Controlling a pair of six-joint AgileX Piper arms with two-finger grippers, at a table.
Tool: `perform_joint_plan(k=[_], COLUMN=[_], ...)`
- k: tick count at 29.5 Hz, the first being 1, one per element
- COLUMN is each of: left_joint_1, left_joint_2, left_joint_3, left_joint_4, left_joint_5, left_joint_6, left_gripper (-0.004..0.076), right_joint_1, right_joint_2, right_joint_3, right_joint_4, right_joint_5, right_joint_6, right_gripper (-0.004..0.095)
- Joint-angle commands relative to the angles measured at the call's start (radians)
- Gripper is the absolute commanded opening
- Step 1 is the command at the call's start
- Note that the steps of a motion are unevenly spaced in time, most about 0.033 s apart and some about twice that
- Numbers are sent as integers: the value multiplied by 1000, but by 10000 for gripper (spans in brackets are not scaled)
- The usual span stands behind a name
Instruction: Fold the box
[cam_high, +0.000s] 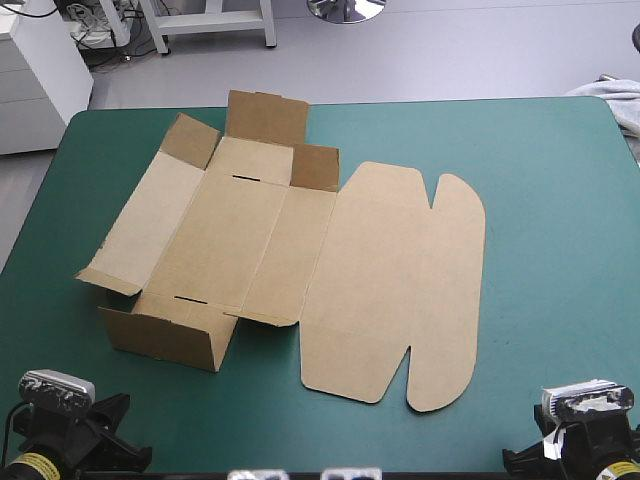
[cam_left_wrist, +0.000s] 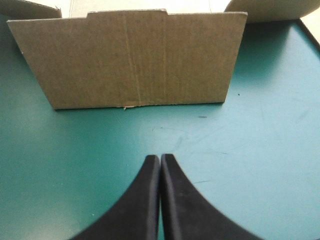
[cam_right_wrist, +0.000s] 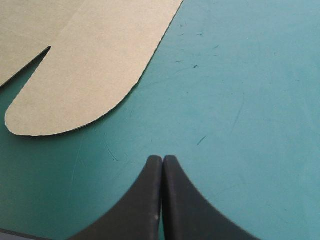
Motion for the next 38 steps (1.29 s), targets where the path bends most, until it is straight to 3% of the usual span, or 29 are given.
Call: perform_joint_plan(k=[1,9,15,28,38], left_joint_1=[-5,-5,-5,-5,48], left_joint_2=[24,80,191,769,1160], left_joint_3=[-25,-85,-259,-730,-949], left_joint_4=[0,0,7,9,130], left_joint_5=[-61,-62,-31,-9,-39], left_joint_6=[-1,-1,-1,21,23], left_gripper=[-10,-10,-10,-10,-10], right_joint_1=[3,3,3,3,3], right_joint_2=[15,15,15,15,15], right_joint_3=[-21,-21,-21,-21,-21], right_joint_4=[17,17,17,17,17], right_joint_5=[-57,-57,-57,-57,-57], right_joint_6=[-5,-5,-5,-5,-5], right_gripper=[-19,-19,-19,-19,-19])
